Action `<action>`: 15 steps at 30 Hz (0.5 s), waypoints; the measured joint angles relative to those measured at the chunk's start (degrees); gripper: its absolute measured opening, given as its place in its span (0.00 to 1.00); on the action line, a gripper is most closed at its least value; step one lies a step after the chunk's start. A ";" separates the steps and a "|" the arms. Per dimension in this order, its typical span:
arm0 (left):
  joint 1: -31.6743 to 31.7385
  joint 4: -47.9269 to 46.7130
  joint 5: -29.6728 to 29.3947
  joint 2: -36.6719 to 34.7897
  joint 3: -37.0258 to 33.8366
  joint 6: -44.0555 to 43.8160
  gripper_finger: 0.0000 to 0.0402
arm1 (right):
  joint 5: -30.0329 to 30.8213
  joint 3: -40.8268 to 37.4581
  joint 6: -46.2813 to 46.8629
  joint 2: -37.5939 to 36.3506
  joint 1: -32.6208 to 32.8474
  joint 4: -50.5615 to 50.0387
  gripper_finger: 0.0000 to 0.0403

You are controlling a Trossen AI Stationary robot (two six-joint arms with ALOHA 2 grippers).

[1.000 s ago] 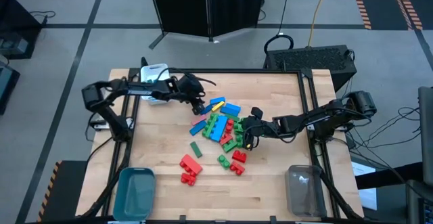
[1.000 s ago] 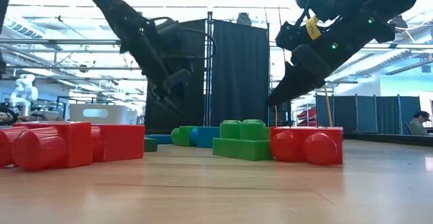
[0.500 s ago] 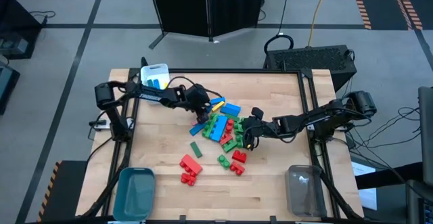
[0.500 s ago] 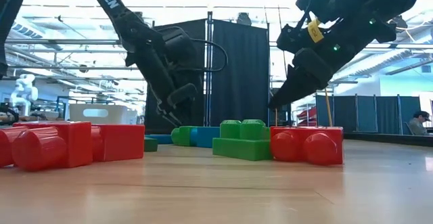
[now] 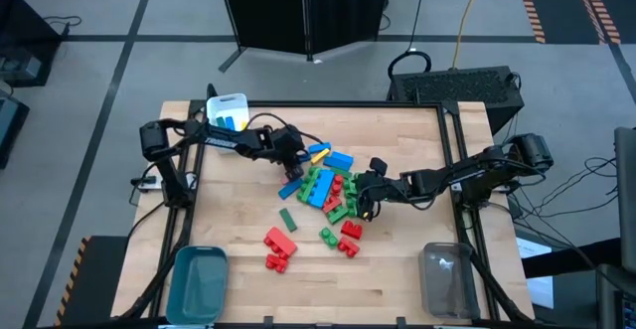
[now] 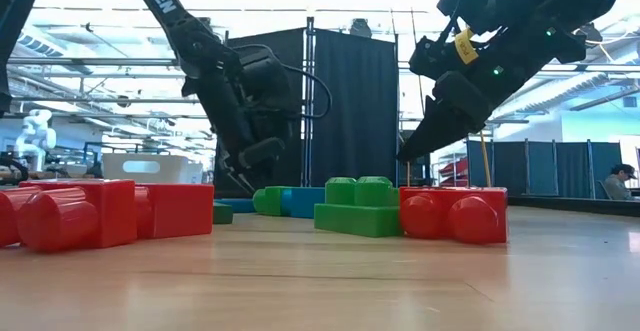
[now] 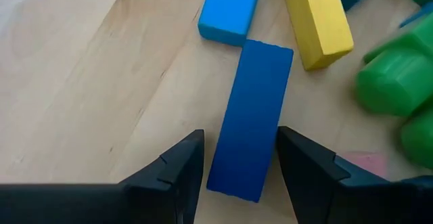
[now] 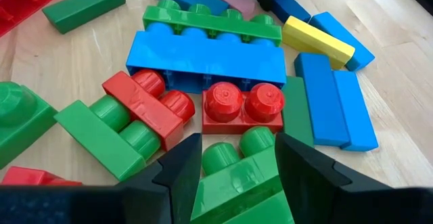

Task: Sort blocks by size
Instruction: Put the dark blue block into the white bin

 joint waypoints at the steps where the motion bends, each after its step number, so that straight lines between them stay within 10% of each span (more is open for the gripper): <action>1: -0.02 -0.37 -0.16 0.00 0.02 -0.01 0.44 | 0.01 0.00 0.00 0.00 0.00 0.01 0.44; 15: 0.00 -0.56 -0.02 -0.02 0.02 1.85 0.35 | 0.00 -0.01 -0.04 0.00 0.26 -0.01 0.44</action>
